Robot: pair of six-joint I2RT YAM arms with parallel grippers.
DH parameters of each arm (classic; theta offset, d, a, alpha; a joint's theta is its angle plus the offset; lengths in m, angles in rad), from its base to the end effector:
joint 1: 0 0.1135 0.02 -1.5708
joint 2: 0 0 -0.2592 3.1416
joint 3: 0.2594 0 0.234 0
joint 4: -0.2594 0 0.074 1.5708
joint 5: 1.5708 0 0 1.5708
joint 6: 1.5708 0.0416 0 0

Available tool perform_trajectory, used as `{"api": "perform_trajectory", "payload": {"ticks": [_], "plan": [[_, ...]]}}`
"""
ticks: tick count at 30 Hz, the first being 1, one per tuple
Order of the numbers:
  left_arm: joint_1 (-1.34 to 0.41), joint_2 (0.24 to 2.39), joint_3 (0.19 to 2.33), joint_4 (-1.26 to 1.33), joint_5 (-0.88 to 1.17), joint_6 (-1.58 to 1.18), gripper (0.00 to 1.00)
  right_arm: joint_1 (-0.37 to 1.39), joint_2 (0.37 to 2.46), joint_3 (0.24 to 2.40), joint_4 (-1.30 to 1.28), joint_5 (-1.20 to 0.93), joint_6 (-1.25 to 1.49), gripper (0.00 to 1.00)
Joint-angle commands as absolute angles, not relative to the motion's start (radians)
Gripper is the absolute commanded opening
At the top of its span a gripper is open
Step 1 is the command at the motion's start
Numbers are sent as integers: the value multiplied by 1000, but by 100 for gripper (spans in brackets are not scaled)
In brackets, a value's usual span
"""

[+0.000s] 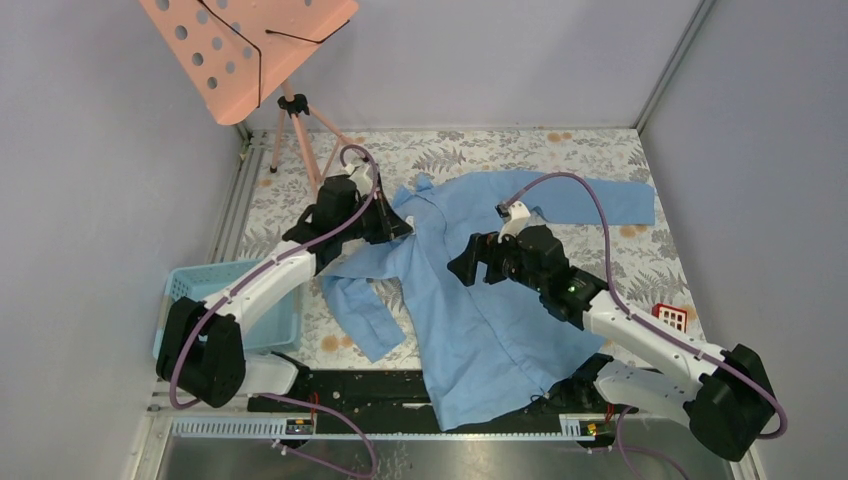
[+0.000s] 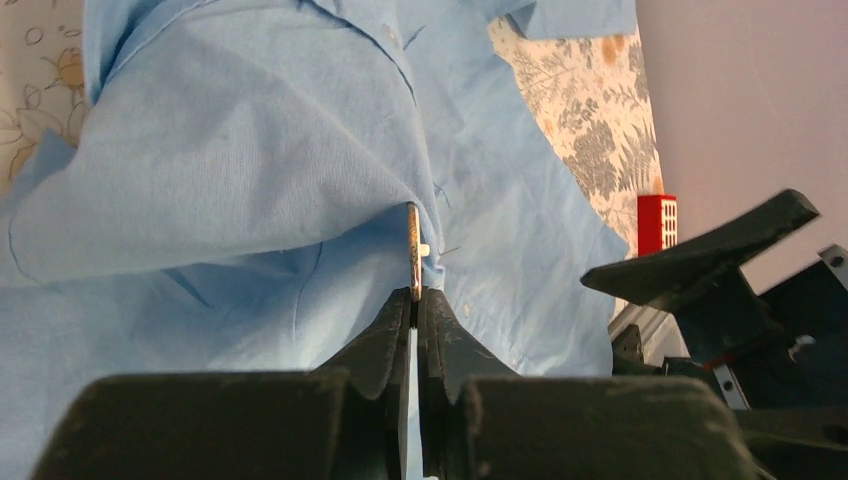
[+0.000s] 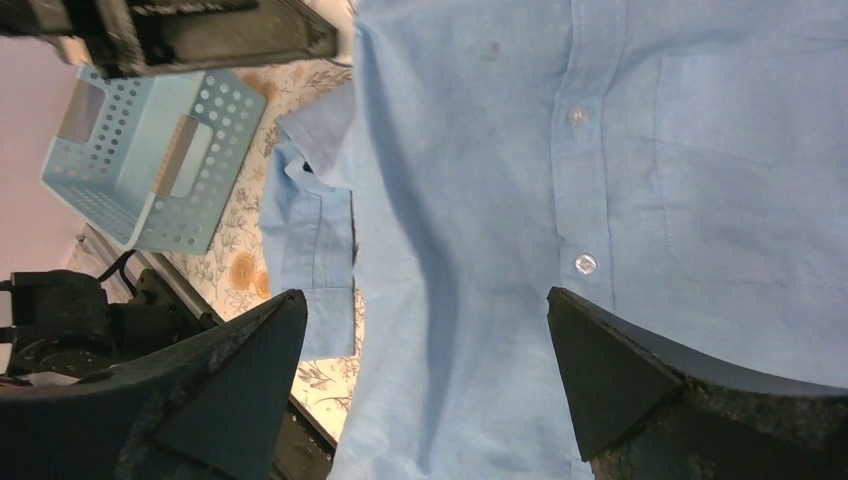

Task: Pin the brooch onto the clothing
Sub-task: Pin the brooch to the clothes.

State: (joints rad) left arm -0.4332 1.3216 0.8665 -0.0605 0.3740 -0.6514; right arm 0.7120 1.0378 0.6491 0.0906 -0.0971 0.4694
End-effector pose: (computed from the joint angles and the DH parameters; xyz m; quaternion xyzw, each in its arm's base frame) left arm 0.2511 -0.1329 0.2636 0.0006 0.8541 -0.3929 0.3408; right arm 0.1720 0.1538 0.2727 -0.1258 0.7939 0.3630 0.4712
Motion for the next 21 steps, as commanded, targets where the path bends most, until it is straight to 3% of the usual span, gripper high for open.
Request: {"api": "perform_trajectory", "payload": {"ticks": [1, 21], "plan": [[-429, 1308, 982, -148, 492, -560, 0, 700, 1000, 622, 119, -114, 442, 98], [-430, 1304, 1010, -98, 880, -454, 0, 613, 1001, 579, 395, -327, 408, 98]]}}
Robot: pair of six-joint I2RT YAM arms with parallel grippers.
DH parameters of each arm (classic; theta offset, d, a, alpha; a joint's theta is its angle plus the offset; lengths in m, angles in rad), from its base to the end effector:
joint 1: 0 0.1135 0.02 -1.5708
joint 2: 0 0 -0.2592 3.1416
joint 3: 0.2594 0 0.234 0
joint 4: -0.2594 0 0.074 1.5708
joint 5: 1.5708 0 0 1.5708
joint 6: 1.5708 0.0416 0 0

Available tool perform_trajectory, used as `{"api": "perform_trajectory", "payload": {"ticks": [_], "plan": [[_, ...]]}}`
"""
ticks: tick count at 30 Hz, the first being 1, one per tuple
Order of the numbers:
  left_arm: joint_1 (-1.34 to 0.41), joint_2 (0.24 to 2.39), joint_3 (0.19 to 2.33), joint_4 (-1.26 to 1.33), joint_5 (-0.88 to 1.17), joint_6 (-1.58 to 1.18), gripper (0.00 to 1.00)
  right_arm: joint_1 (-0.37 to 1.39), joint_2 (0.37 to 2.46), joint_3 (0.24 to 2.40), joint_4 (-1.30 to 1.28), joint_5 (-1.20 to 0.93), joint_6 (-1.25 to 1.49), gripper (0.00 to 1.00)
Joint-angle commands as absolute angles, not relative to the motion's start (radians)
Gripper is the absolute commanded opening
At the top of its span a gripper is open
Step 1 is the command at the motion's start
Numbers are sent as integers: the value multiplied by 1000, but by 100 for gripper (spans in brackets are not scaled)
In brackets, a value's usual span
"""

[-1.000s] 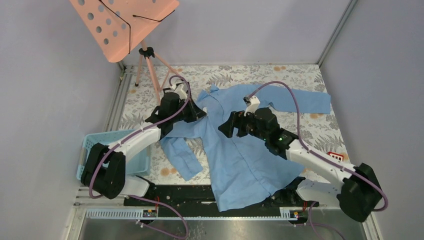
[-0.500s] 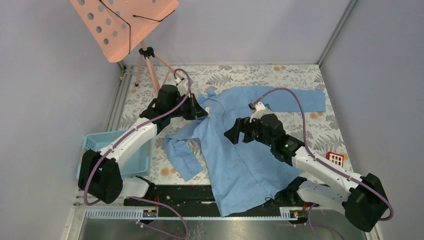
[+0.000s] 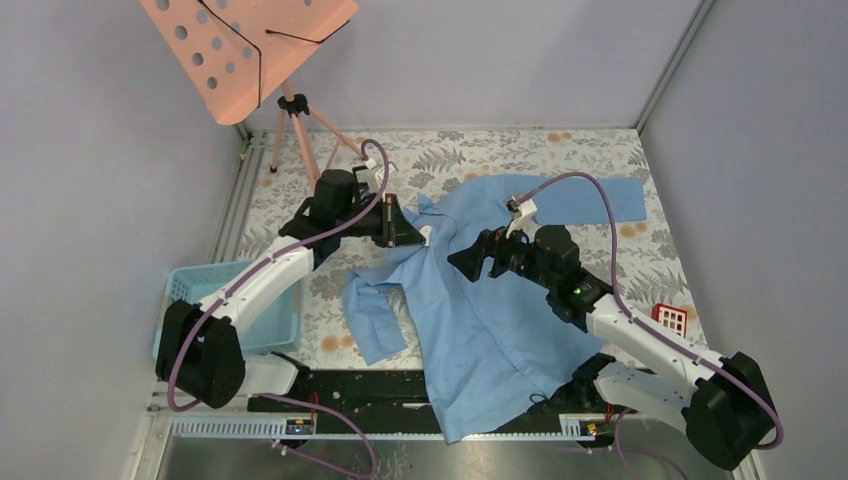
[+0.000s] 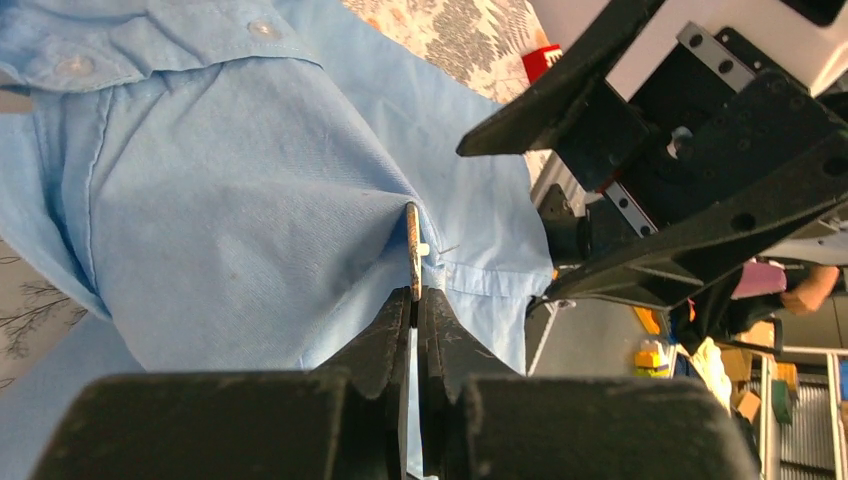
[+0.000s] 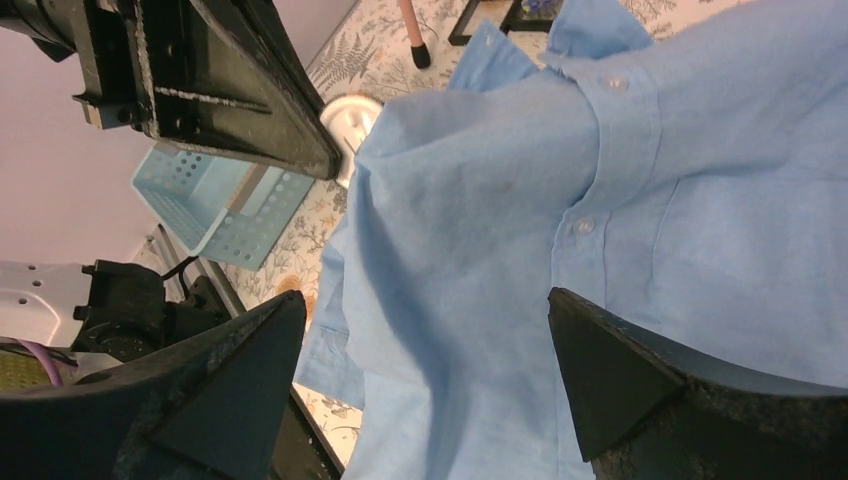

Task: Pin the brooch onto the clothing
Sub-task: Pin the brooch to the clothes.

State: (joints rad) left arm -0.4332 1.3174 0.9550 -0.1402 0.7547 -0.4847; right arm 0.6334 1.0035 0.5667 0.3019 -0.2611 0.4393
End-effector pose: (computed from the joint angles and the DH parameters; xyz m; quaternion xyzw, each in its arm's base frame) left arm 0.2414 -0.1431 0.2901 0.1669 0.8047 -0.4940 0.2838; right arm 0.1744 0.1414 0.2754 -0.1576 0.7349 0.4176 0.5106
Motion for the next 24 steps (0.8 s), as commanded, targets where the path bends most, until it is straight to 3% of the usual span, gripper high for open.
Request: {"api": "perform_trajectory", "payload": {"ticks": [1, 17, 20, 24], "plan": [[-430, 1301, 1015, -110, 893, -447, 0, 610, 1004, 586, 391, -339, 405, 98], [-455, 1247, 1014, -150, 1052, -406, 0, 599, 1049, 656, 428, -479, 424, 98], [-467, 1243, 1010, -150, 1069, -404, 0, 595, 1076, 667, 437, -499, 425, 94], [-494, 1236, 1008, -149, 1092, -398, 0, 592, 1108, 681, 473, -561, 456, 82]]}}
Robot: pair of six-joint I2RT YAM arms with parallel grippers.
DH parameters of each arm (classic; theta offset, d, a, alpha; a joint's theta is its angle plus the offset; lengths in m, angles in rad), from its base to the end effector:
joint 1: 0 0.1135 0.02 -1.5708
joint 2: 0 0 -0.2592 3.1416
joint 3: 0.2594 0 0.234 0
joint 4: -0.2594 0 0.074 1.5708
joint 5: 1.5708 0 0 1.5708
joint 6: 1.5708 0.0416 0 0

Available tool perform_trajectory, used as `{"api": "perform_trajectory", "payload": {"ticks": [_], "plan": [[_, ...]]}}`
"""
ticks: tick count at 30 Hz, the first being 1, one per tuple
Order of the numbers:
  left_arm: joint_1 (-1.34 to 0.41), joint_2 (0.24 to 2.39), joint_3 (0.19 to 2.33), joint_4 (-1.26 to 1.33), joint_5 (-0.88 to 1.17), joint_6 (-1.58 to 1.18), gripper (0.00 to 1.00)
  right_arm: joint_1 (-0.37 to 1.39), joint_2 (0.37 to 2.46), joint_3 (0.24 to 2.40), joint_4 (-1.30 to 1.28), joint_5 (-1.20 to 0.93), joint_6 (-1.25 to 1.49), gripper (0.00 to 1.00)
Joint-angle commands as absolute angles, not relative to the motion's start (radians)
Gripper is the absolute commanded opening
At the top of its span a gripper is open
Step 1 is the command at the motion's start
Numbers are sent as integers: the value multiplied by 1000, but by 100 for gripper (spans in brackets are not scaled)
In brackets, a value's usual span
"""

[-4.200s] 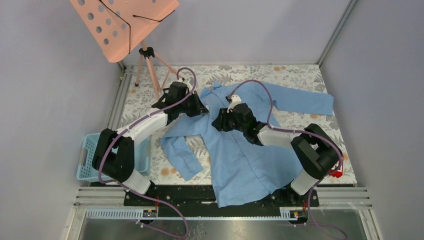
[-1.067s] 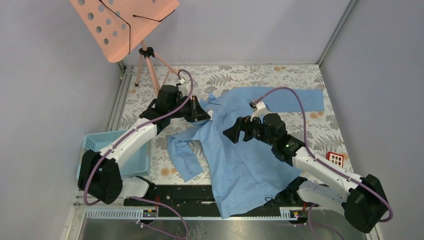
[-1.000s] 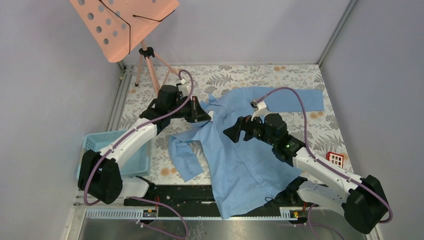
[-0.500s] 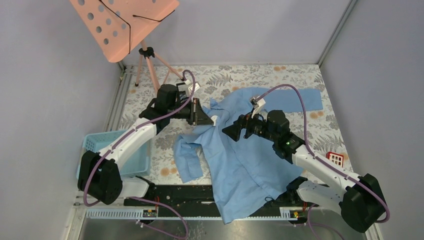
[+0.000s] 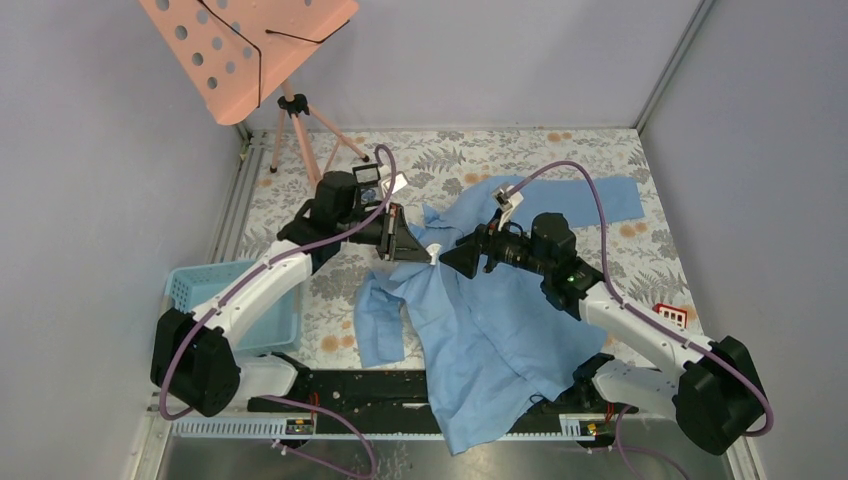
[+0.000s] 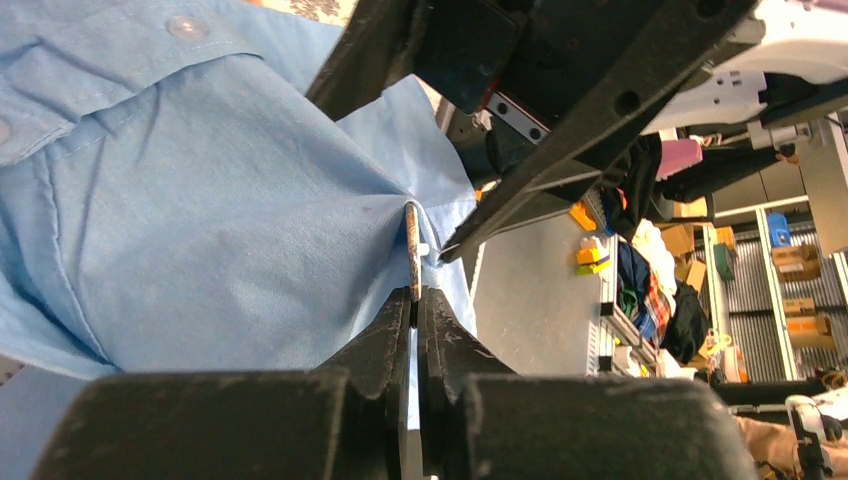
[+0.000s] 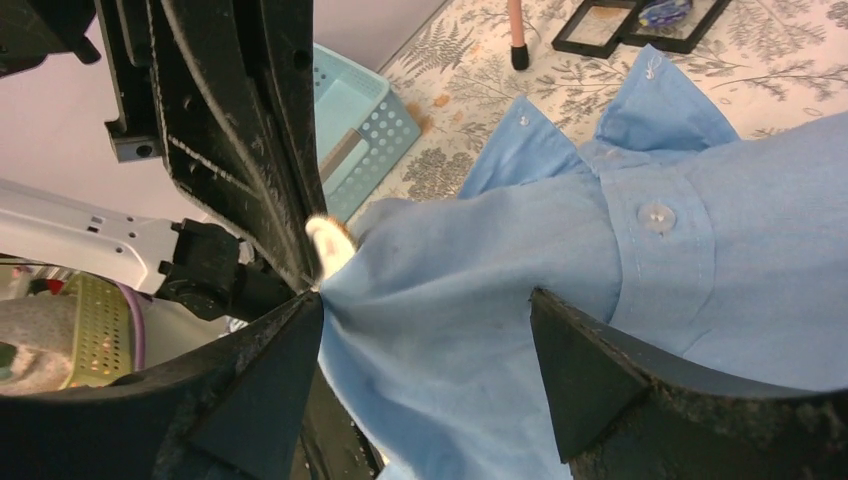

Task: Pin the brooch onto the clothing
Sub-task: Pin the brooch to the clothes.

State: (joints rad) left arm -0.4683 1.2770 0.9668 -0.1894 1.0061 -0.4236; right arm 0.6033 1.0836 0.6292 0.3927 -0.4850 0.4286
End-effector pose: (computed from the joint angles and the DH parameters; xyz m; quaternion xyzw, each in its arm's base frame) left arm 0.2189 -0.1501 0.3036 0.2628 0.7477 -0.5669 0.2246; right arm 0.1857 0.1515 0.2904 -0.2255 0.6902 0.4802 0.4920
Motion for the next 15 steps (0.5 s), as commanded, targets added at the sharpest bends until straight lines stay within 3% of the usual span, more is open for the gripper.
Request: {"api": "perform_trajectory", "payload": {"ticks": [1, 15], "plan": [[-499, 1236, 1008, -151, 1092, -395, 0, 593, 1114, 683, 483, -584, 467, 80], [-514, 1227, 1012, -157, 1126, -387, 0, 593, 1120, 672, 487, -677, 498, 70]]}}
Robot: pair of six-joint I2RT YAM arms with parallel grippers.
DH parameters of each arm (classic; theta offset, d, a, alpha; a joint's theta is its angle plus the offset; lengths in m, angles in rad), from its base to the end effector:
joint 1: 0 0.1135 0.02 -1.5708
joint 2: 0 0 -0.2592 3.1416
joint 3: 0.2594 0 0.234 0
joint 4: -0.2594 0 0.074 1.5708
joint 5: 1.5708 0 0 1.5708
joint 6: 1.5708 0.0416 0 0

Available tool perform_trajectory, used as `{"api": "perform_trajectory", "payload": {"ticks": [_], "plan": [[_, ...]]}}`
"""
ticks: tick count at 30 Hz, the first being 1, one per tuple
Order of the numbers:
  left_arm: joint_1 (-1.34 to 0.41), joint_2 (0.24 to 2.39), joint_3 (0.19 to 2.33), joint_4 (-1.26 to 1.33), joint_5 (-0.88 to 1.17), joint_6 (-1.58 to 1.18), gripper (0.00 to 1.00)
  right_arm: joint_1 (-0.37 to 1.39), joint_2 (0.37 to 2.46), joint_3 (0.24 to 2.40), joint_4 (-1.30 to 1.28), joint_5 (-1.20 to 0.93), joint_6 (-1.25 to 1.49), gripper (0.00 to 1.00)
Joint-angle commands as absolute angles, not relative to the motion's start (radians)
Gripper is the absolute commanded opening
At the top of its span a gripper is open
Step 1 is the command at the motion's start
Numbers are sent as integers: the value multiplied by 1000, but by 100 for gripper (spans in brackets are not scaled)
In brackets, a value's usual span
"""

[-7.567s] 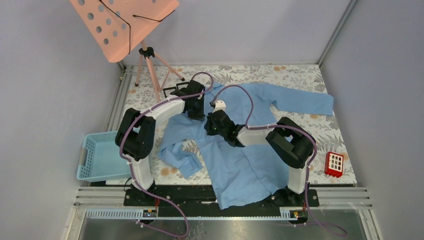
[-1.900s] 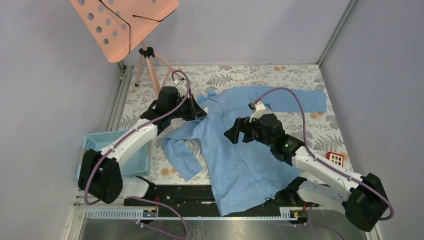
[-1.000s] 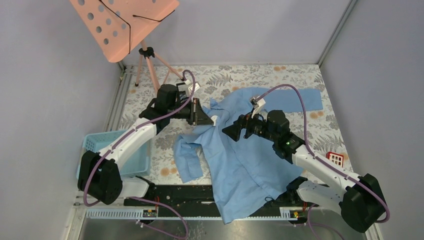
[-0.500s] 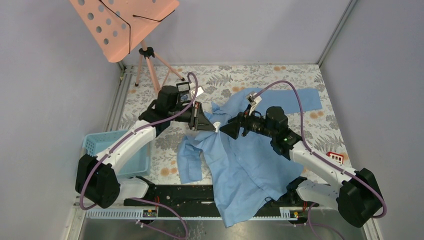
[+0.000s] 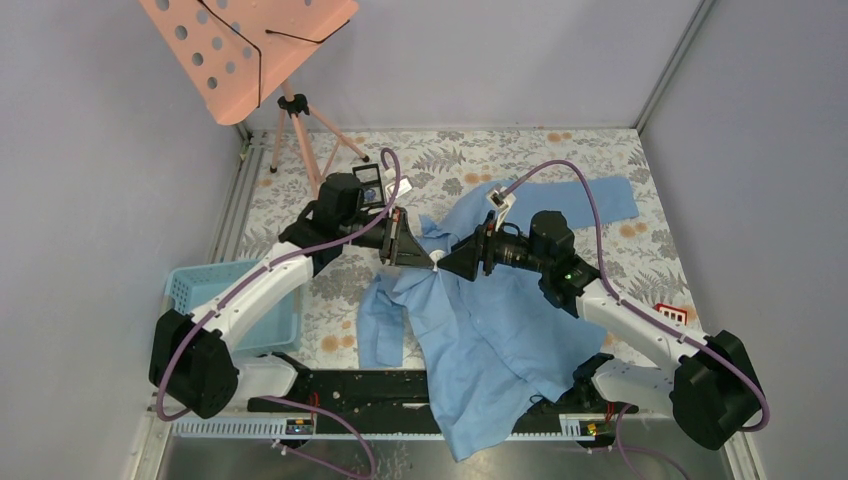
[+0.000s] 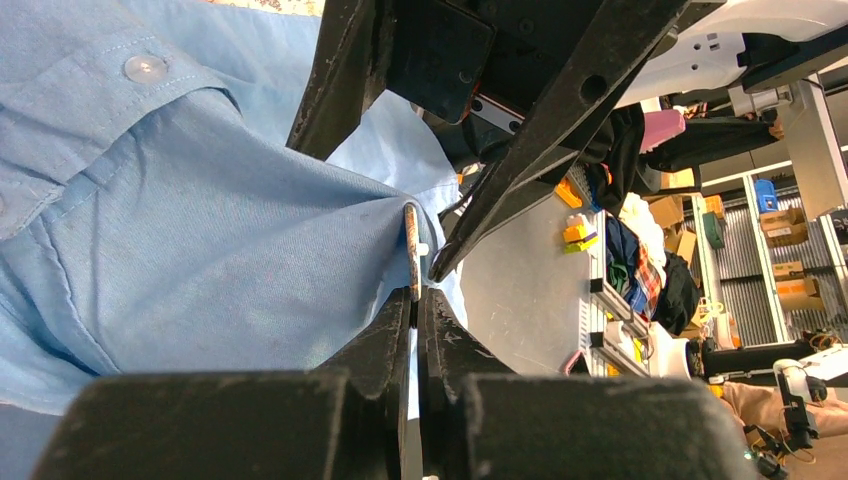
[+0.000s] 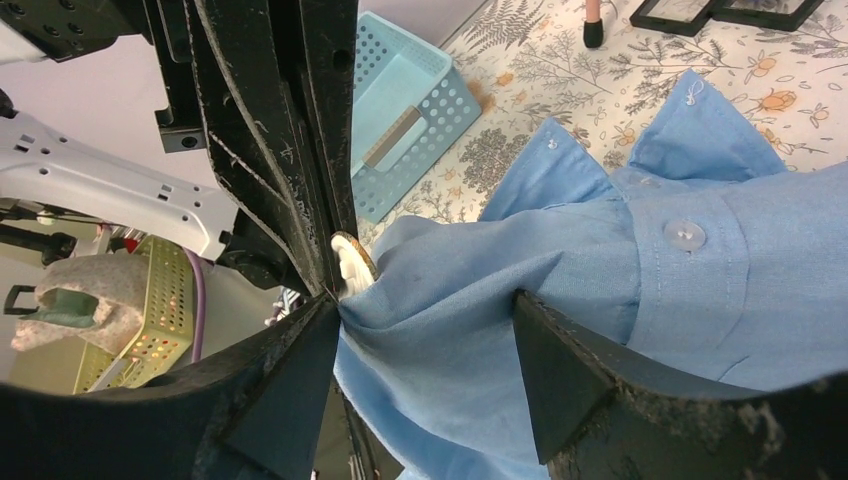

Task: Pin the brooch onto the clothing
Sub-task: Pin the brooch to the clothes.

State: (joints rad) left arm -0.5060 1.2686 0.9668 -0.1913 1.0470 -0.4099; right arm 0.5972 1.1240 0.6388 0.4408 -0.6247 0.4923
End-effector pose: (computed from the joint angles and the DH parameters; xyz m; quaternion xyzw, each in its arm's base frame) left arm 0.2101 -0.1576 0.3062 0.2919 0.7302 -0.5814 0.2089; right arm 0.1878 0.1572 0.2901 -0.2482 0.6756 0.5308 0.4475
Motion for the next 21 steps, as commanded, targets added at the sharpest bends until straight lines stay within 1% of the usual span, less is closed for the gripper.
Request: {"api": "perform_trajectory", "payload": {"ticks": [1, 5, 12, 21], "plan": [[-514, 1227, 1012, -156, 1131, -387, 0, 593, 1116, 672, 483, -688, 496, 70], [-514, 1228, 1012, -155, 1143, -387, 0, 593, 1088, 657, 449, -708, 480, 74], [-514, 1223, 1014, -155, 1169, -385, 0, 586, 1045, 644, 418, -725, 462, 74], [-514, 1220, 1014, -155, 1188, -385, 0, 576, 1063, 650, 421, -760, 471, 67]]}}
